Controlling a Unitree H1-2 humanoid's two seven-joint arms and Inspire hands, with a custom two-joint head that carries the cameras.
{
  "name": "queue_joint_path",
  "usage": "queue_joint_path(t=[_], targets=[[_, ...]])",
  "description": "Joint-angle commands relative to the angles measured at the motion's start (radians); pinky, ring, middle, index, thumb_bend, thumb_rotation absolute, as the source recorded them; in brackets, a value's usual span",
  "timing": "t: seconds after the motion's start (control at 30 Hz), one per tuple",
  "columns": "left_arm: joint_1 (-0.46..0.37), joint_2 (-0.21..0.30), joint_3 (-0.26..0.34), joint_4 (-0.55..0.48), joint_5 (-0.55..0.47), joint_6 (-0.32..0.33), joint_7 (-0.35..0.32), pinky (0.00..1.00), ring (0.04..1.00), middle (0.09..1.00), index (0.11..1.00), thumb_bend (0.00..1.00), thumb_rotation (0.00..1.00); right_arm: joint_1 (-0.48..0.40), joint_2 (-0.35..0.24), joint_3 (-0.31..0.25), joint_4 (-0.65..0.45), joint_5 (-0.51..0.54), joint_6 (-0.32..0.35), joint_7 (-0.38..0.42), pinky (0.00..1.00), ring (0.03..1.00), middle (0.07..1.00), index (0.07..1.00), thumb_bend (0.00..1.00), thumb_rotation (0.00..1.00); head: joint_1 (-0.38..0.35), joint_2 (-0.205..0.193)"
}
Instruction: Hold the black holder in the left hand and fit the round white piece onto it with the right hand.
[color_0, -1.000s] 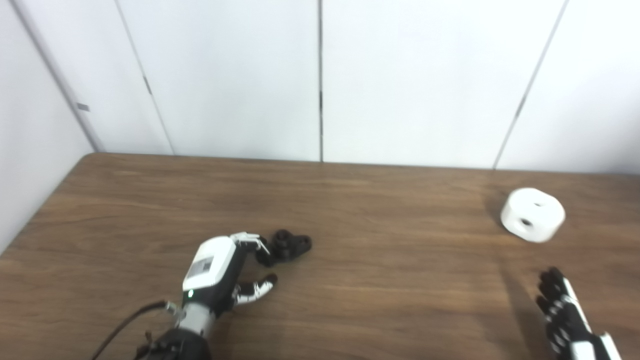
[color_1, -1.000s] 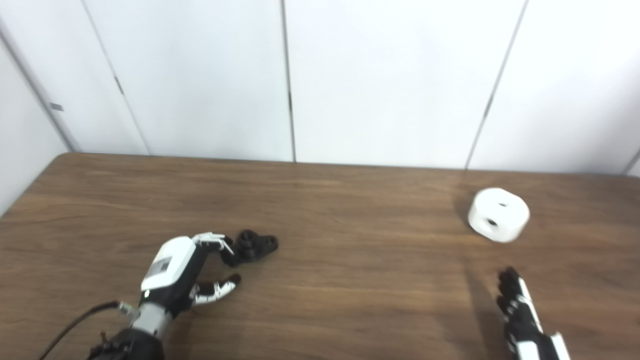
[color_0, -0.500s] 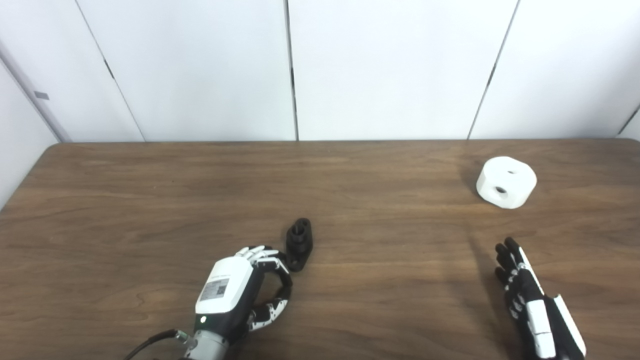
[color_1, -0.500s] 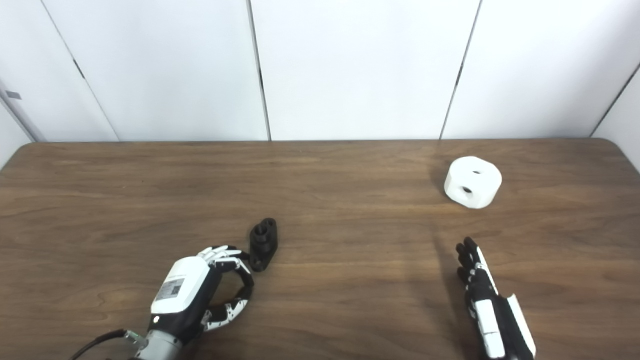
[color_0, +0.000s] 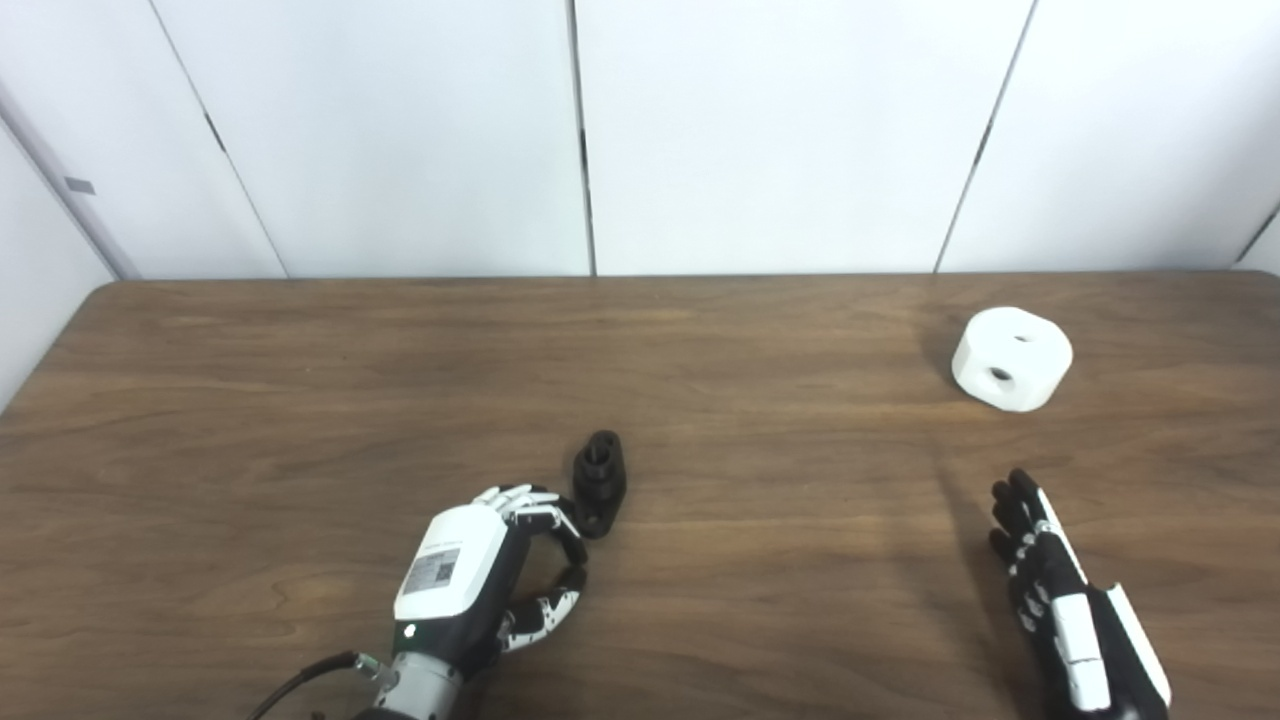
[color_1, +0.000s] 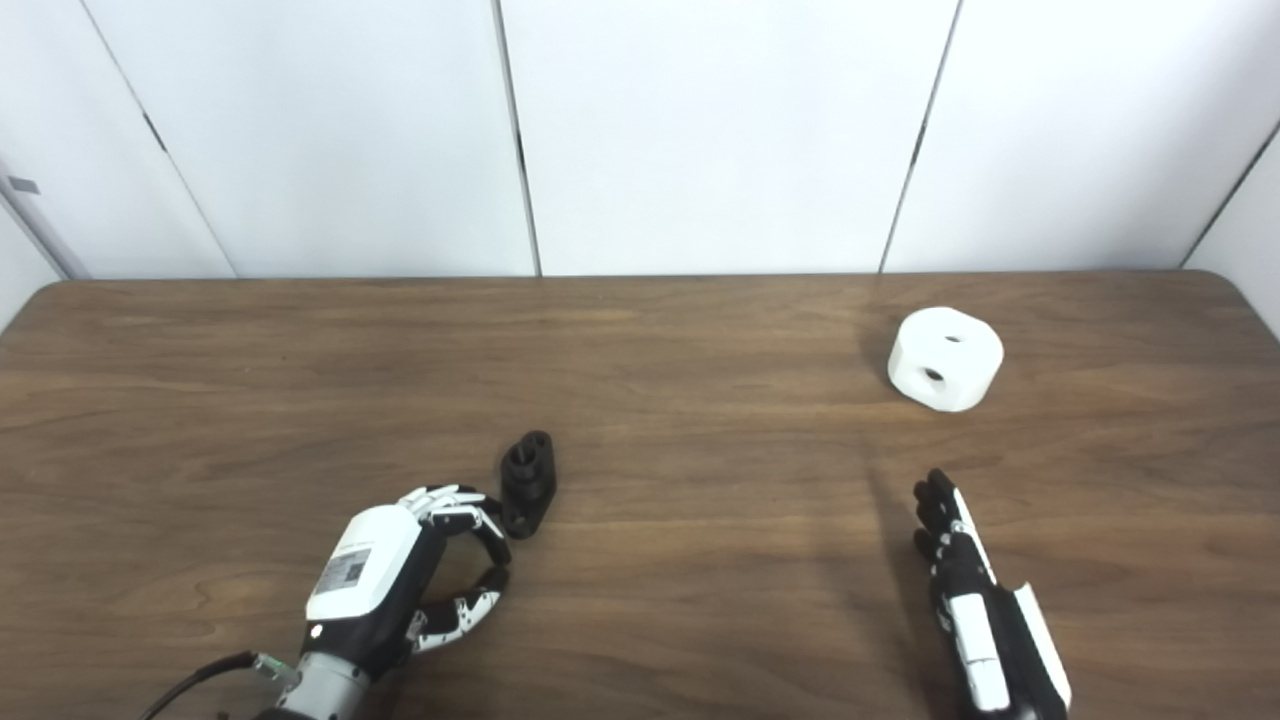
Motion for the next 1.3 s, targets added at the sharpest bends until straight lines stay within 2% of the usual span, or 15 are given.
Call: queue_joint_path(t=[0.0,0.07,0.13,0.17,0.23,0.37,0.5,0.67,0.77,0.87,1.07,1.27], targets=[[-0.006,-0.010,0.032,-0.015,0.013,-0.006,0.045,0.81,0.814,0.756,0.492,0.52,0.05,-0.007,-0.006,-0.011,-0.008,0.012,-0.014,-0.006,1.00,1.000,0.980,1.000,0.63,1.00,0.001,0.001],[-0.005,-0.028,0.059,-0.025,0.010,-0.008,0.070,0.75,0.800,0.752,0.493,0.52,0.06,-0.008,-0.010,-0.013,-0.004,0.022,-0.016,-0.002,1.00,1.000,0.982,1.000,0.63,1.00,0.012,0.000],[-0.004,-0.049,0.085,-0.052,0.013,0.008,0.073,0.75,0.806,0.763,0.496,0.51,0.08,-0.010,-0.013,-0.014,0.001,0.029,-0.021,0.003,1.00,1.000,0.986,1.000,0.63,1.00,0.018,-0.001],[-0.005,-0.061,0.098,-0.074,0.014,0.022,0.066,0.75,0.812,0.771,0.575,0.61,0.20,-0.012,-0.016,-0.015,0.006,0.033,-0.024,0.005,1.00,1.000,0.987,1.000,0.63,1.00,0.021,-0.001],[-0.008,-0.081,0.120,-0.114,0.013,0.047,0.049,0.73,0.812,0.779,0.658,0.71,0.33,-0.014,-0.018,-0.017,0.014,0.040,-0.029,0.008,1.00,1.000,0.987,1.000,0.63,1.00,0.025,-0.002],[-0.019,-0.109,0.143,-0.193,0.028,0.126,-0.027,0.74,0.839,0.797,0.701,0.77,0.40,-0.018,-0.025,-0.018,0.021,0.049,-0.031,0.014,1.00,1.000,0.993,1.000,0.62,1.00,0.033,-0.002],[-0.036,-0.133,0.143,-0.244,0.084,0.200,-0.107,0.76,0.866,0.823,0.735,0.79,0.44,-0.020,-0.028,-0.021,0.030,0.049,-0.037,0.013,1.00,1.000,0.989,0.996,0.62,1.00,0.040,-0.002],[-0.050,-0.158,0.135,-0.247,0.146,0.252,-0.166,0.80,0.890,0.849,0.764,0.83,0.49,-0.022,-0.032,-0.024,0.035,0.044,-0.042,0.014,1.00,1.000,0.988,0.994,0.63,1.00,0.044,0.001],[-0.063,-0.165,0.112,-0.235,0.218,0.287,-0.235,0.81,0.898,0.858,0.788,0.84,0.54,-0.023,-0.034,-0.025,0.034,0.048,-0.041,0.014,1.00,1.000,0.987,0.994,0.63,1.00,0.051,0.003],[-0.072,-0.196,0.083,-0.214,0.290,0.323,-0.295,0.90,0.949,0.910,0.846,0.86,0.63,-0.023,-0.041,-0.025,0.034,0.055,-0.039,0.018,1.00,1.000,0.987,0.999,0.64,1.00,0.052,0.005],[-0.064,-0.277,0.041,-0.152,0.405,0.333,-0.286,0.92,0.969,0.947,0.841,0.89,0.64,-0.019,-0.044,-0.024,0.035,0.062,-0.042,0.014,1.00,1.000,0.989,1.000,0.63,1.00,0.058,0.006],[-0.053,-0.330,0.028,-0.047,0.443,0.325,-0.160,0.95,0.985,0.991,0.858,0.89,0.60,-0.020,-0.046,-0.021,0.034,0.058,-0.042,0.014,1.00,1.000,0.987,1.000,0.63,1.00,0.059,0.007]])
